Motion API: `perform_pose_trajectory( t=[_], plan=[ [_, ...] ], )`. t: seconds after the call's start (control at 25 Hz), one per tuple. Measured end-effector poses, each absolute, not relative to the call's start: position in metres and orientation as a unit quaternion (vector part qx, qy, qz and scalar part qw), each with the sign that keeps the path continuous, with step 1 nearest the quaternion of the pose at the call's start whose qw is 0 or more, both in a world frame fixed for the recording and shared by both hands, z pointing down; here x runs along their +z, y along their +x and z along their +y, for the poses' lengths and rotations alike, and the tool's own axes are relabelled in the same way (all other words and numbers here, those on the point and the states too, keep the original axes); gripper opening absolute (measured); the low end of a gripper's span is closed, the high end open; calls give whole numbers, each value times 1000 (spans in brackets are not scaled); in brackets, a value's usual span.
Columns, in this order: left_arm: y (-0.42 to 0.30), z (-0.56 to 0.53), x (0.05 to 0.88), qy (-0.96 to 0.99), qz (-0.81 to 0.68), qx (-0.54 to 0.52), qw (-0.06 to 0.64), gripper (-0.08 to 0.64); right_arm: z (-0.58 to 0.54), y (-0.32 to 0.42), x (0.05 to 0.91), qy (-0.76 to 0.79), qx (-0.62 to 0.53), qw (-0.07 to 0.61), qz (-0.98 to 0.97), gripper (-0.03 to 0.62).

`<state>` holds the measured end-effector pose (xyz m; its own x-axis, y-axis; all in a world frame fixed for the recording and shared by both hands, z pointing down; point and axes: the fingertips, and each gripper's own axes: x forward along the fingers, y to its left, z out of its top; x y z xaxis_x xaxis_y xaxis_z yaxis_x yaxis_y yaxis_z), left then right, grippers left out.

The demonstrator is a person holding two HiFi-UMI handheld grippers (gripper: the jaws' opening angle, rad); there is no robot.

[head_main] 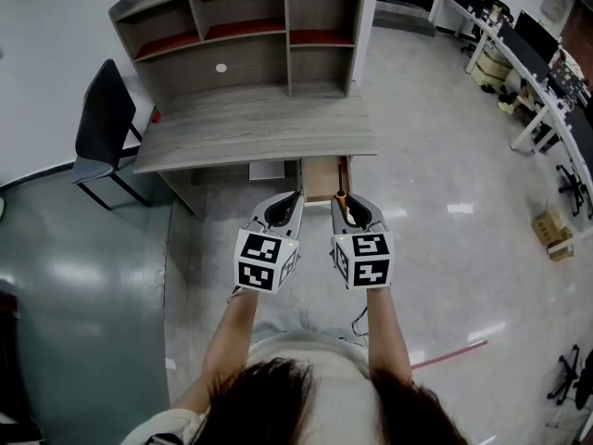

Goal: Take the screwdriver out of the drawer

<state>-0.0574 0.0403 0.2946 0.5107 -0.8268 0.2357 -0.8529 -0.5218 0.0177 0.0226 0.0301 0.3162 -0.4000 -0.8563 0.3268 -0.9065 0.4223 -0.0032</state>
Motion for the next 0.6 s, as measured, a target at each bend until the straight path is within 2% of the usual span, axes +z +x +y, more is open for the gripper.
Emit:
perform_pose_trajectory(
  t=[0.6],
  plan=[
    [-18,79,284,854,-508,89,72,17,58,55,299,497,55,133,-856,83]
  ],
)
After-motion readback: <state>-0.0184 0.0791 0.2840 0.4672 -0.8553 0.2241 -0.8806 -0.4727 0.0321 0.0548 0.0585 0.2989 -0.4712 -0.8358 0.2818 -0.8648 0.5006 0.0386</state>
